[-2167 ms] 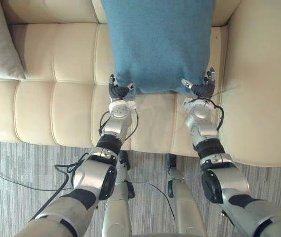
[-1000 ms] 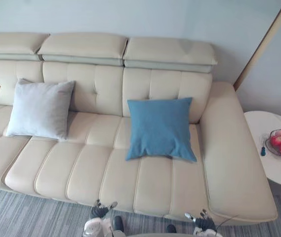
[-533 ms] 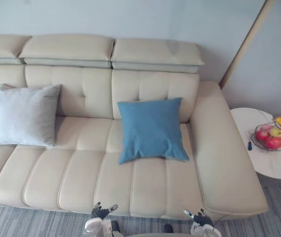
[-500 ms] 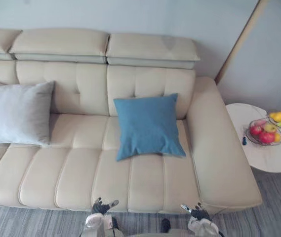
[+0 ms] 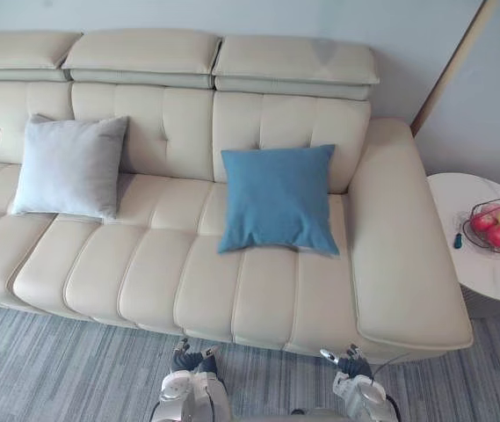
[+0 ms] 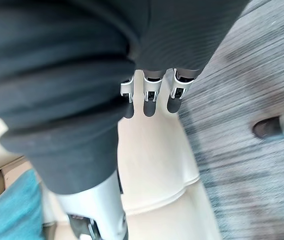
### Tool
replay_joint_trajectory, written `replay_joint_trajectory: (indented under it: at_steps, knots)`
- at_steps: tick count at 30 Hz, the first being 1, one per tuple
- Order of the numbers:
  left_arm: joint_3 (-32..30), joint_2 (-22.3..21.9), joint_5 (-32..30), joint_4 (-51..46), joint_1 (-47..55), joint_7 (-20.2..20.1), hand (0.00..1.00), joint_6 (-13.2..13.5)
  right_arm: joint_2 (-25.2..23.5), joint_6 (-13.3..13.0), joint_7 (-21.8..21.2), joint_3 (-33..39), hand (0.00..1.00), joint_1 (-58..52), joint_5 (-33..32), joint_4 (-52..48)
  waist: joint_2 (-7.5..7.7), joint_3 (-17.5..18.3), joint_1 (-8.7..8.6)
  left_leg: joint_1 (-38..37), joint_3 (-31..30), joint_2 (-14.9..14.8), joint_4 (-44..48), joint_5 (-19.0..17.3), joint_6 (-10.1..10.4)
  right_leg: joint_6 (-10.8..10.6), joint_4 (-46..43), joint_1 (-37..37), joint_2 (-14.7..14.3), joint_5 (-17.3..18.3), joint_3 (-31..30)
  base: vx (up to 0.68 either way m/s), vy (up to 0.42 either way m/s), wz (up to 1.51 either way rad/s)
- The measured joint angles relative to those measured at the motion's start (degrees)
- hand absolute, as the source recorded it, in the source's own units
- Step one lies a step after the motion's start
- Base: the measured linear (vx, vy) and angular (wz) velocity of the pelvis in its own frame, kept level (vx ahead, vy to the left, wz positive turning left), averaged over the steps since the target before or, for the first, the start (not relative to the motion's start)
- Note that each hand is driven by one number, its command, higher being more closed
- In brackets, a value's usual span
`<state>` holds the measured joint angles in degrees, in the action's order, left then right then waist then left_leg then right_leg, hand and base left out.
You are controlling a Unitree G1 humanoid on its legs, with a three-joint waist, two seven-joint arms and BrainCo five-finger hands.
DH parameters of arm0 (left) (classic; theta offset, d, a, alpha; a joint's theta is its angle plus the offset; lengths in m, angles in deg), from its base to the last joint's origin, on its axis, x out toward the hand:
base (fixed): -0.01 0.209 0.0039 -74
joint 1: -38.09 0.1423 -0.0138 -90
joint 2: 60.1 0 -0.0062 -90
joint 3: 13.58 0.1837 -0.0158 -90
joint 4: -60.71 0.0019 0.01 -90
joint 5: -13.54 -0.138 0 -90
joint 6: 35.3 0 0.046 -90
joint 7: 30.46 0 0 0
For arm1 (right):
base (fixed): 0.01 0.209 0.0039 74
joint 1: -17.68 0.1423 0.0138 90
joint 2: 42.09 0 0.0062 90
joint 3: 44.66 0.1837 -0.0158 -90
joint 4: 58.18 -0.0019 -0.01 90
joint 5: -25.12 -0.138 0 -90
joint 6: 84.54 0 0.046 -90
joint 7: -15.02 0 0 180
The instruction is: Pick up cushions and gather them together orderly.
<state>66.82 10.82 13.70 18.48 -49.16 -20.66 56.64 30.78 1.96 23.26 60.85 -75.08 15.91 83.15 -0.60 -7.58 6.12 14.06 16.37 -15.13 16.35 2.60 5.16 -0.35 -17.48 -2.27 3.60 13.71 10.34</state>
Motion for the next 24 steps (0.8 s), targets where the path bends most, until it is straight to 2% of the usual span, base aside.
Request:
replay_joint_trajectory:
  at_steps: [3, 5, 6, 7, 9, 10, 13, 17, 18, 22, 23, 24]
  knots:
    - [-0.01, 0.02, -0.01, 0.1, -0.16, -0.02, 0.0, -0.02, 0.09, 0.04, 0.14, 0.01, 0.0, -0.59, 0.01, 0.06, 1.04, 0.42, -0.11, -0.83, -2.53, 1.72, 10.29, -8.6, -0.21, -1.57, 2.56, -0.3, 2.13, -2.86, -0.07, -0.18, 0.144, 0.1]
    - [-0.02, -0.14, -0.01, 0.49, 0.04, -0.02, 0.0, -0.17, -0.09, 0.07, 0.11, 0.06, 0.0, -0.78, 0.02, 0.3, 0.62, 0.69, -0.21, -4.26, -3.58, 2.43, 8.82, -13.68, 0.99, -2.89, 4.56, -0.25, 2.56, -4.6, -0.92, -0.12, 0.251, -0.1]
    - [-0.05, 0.16, 0.0, 0.9, 0.13, -0.08, 0.0, -0.25, -0.42, 0.24, 0.04, 0.35, 0.0, -0.78, 0.11, 1.51, 1.13, 1.18, -0.26, -5.38, -2.68, 3.71, 5.39, -13.98, 0.61, -3.84, 5.22, -0.49, 2.83, -5.38, -1.83, -0.07, 0.237, -0.26]
    - [-0.48, 1.58, 0.0, 1.3, 0.49, 0.04, 0.0, -0.4, -2.19, 1.01, -0.51, 0.41, 0.0, -1.12, 0.19, 2.0, 2.9, 2.75, -0.3, -6.24, -1.41, 5.97, 1.41, -12.39, -0.24, -3.82, 7.11, -0.71, 4.36, -6.95, -2.19, -0.04, 0.222, -0.23]
    - [-0.52, 2.35, -0.03, 1.71, 0.77, 0.03, 0.0, -0.74, -2.39, 1.48, -0.86, 0.54, 0.0, -1.79, 0.23, 2.82, 4.12, 3.64, -0.63, -7.55, -0.91, 8.03, -1.27, -11.83, -0.88, -4.04, 9.56, 0.06, 5.58, -8.93, -3.0, -0.01, 0.177, -0.09]
    - [-0.52, 2.36, -0.06, 2.1, 0.8, 0.01, 0.0, -0.85, -2.36, 1.47, -0.84, 1.77, 0.0, -2.22, 0.25, 3.43, 4.22, 3.84, -0.9, -8.74, -0.72, 9.02, -2.69, -11.58, -1.27, -4.04, 10.74, 1.15, 6.15, -9.94, -3.26, -0.03, 0.156, -0.02]
    - [-0.52, 2.5, -0.09, 2.91, 1.47, -0.06, 0.0, -1.11, -2.28, 1.63, -0.89, 3.03, 0.0, -3.05, 0.3, 3.67, 3.74, 4.95, -1.07, -11.3, 0.35, 10.5, -7.08, -10.58, -1.59, -3.38, 12.22, 2.52, 6.39, -10.71, -3.74, -0.04, 0.104, -0.17]
    - [-0.49, 2.56, -0.11, 5.28, 1.8, -0.18, 0.0, -1.14, -2.08, 1.79, -0.98, 5.28, 0.0, -3.44, 0.3, 3.88, 3.06, 7.0, -1.5, -14.93, 0.04, 11.9, -13.36, -7.81, -1.08, -4.56, 13.82, 3.62, 5.94, -10.96, -4.44, 0.07, 0.002, -0.09]
    - [-0.5, 2.51, -0.14, 6.16, 1.75, -0.35, 0.0, -1.11, -1.7, 1.79, -1.01, 6.18, 0.0, -3.49, 0.34, 4.49, 2.45, 7.43, -1.52, -16.27, -0.16, 11.91, -14.89, -6.51, -0.85, -4.61, 13.87, 3.74, 5.53, -10.69, -4.41, 0.13, -0.042, 0.0]
    - [-0.53, 2.35, -0.6, 7.75, 1.27, -1.25, 0.0, -1.12, -0.17, 2.01, -1.07, 7.88, 0.0, -3.5, 0.53, 6.41, 1.64, 7.37, -2.1, -17.94, -1.36, 11.69, -16.71, -4.92, -1.37, -4.57, 15.24, 5.61, 4.81, -10.62, -4.04, 0.11, -0.051, 0.06]
    - [-2.51, 4.62, -0.56, 11.34, 1.97, -1.33, 0.0, -1.36, 0.15, 2.34, -1.43, 9.07, 0.0, -2.98, 0.61, 8.33, 2.4, 5.63, -2.81, -21.65, -2.53, 12.56, -22.19, -2.9, -1.53, -4.0, 15.76, 6.31, 4.6, -9.84, -4.38, 0.04, -0.013, -0.01]
    - [-2.51, 4.62, -0.56, 11.34, 1.97, -1.33, 0.0, -1.36, 0.15, 2.34, -1.43, 9.07, 0.0, -2.98, 0.61, 8.33, 2.4, 5.63, -2.81, -21.65, -2.53, 12.56, -22.19, -2.9, -1.53, -4.0, 15.76, 6.32, 4.6, -9.84, -4.39, 0.0, 0.0, 0.0]
